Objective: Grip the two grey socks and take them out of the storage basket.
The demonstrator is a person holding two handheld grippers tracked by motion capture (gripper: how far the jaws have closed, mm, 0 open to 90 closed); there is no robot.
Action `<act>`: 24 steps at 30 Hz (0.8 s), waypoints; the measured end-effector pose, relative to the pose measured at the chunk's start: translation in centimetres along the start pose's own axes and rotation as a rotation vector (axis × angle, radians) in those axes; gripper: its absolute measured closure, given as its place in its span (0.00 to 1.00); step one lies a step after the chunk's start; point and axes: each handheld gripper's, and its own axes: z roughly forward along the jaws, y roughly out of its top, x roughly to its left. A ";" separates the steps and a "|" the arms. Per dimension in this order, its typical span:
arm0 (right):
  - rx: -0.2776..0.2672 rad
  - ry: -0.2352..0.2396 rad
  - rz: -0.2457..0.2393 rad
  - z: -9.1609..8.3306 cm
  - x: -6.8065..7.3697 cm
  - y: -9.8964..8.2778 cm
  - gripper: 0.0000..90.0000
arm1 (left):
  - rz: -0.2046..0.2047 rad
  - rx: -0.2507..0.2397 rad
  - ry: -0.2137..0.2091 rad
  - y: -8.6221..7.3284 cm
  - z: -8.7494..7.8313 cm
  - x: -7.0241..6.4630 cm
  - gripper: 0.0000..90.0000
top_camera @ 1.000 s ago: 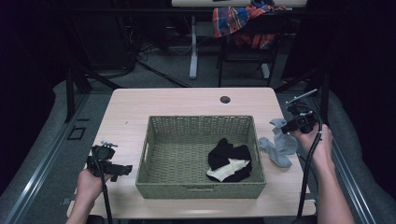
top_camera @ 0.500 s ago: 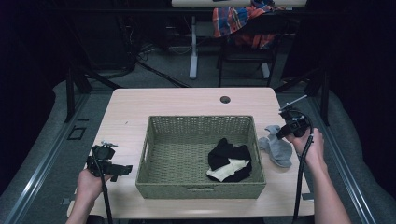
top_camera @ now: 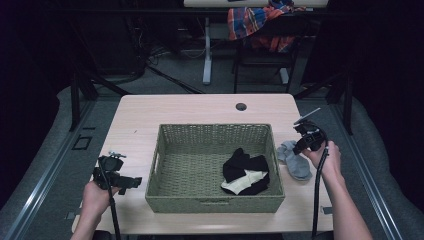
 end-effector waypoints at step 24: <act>0.036 -0.002 -0.017 2.0 0.0 -0.1 0.69 | -0.002 -0.002 0.002 0.0 0.0 0.0 0.01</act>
